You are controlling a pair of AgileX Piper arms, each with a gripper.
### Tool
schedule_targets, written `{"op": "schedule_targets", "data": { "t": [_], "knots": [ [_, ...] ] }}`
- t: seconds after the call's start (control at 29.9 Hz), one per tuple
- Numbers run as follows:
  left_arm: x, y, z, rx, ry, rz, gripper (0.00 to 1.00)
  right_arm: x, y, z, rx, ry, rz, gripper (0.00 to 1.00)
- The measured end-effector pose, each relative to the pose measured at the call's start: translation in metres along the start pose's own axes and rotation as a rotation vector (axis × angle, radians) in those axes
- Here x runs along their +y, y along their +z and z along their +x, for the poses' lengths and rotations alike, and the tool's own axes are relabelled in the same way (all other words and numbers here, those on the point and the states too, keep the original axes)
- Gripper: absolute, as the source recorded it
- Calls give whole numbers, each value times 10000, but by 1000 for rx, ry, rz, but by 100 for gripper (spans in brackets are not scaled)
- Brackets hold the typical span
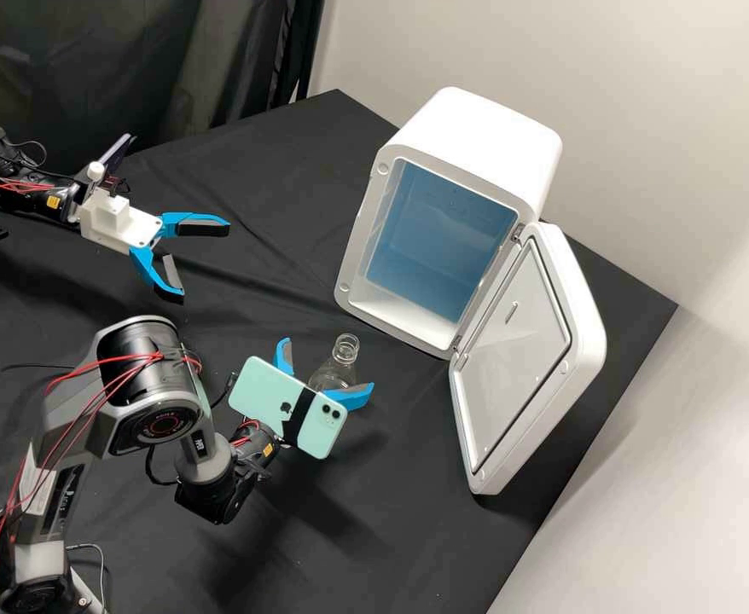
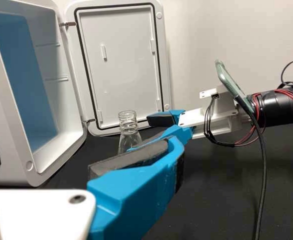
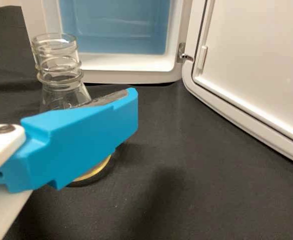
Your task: Take the flask out of the incubator
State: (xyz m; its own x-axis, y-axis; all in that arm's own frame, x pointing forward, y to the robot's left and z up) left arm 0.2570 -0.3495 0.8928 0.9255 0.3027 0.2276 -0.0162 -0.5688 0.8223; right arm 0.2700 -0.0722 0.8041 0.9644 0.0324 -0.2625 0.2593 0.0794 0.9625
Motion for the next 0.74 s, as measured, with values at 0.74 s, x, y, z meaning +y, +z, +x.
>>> {"op": "schedule_targets", "data": {
  "t": [0.74],
  "knots": [
    [30,0,-1,-5,32,-10,100,2,9,-12,5,-8,-5,100]
  ]
}}
